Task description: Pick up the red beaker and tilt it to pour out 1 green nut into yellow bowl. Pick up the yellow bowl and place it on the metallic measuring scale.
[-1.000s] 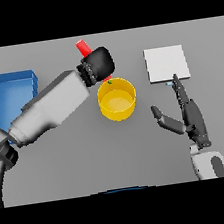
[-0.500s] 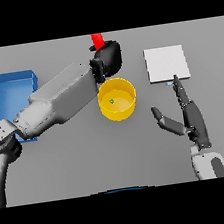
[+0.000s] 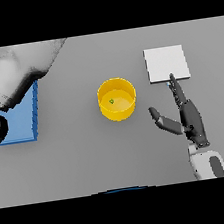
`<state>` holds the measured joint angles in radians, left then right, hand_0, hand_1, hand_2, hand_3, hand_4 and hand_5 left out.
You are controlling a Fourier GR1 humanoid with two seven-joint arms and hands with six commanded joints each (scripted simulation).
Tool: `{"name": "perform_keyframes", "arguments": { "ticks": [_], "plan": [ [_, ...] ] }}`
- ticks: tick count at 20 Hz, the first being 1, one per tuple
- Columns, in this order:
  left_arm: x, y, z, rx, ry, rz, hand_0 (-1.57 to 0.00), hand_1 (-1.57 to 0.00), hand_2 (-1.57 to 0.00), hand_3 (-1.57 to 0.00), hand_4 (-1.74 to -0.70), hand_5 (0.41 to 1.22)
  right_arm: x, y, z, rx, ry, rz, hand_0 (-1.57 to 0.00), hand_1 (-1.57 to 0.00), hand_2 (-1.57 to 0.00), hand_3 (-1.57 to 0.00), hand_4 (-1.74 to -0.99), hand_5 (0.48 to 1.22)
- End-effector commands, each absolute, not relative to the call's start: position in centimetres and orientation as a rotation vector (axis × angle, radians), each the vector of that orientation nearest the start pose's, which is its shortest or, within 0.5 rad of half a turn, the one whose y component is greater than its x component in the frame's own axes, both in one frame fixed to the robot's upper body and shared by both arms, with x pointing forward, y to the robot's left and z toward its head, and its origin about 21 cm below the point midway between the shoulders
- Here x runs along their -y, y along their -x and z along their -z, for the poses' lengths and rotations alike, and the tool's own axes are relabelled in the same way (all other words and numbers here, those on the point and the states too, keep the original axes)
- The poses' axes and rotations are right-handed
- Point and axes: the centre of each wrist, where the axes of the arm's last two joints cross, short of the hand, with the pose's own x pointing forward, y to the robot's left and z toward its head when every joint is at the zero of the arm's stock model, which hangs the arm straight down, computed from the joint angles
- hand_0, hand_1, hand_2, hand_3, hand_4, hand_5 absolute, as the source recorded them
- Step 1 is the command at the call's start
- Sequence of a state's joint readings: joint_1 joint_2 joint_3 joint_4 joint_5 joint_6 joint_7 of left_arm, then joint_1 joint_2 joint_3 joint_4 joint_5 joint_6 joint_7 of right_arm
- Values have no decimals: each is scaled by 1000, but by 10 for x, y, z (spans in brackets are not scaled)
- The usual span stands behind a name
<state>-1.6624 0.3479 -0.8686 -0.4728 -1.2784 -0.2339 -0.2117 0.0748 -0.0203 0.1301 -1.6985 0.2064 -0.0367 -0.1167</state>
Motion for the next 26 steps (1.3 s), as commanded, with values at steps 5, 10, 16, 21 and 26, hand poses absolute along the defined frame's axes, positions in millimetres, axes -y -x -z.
{"name": "perform_keyframes", "arguments": {
  "ticks": [5,10,16,21,26],
  "plan": [
    [-172,-478,-363,-1950,2123,-2596,-1571,-1571,-1571,-1507,-1736,1221,213,-232,-13,1743,117,-238,1,1,1,1,-1114,578],
    [-277,-483,-319,-2870,2210,-2332,-1571,-1571,-1571,-1550,-1739,1221,211,-238,-13,1734,132,-283,1,1,1,1,-1127,606],
    [-336,-475,-237,-3412,2650,-1680,-1571,-1571,-1571,-1566,-1741,1221,209,-237,-15,1754,106,-311,1,1,1,1,-1133,640],
    [-362,-457,-168,-3730,2753,-1253,-1571,-1571,-1571,-1569,-1741,1221,213,-235,-12,1749,96,-300,1,1,1,1,-1131,669],
    [-368,-425,-108,-3922,2714,-1028,-1571,-1571,-1571,-1570,-1741,1186,216,-233,-11,1763,126,-322,1,1,1,1,-1175,676]
  ]
}}
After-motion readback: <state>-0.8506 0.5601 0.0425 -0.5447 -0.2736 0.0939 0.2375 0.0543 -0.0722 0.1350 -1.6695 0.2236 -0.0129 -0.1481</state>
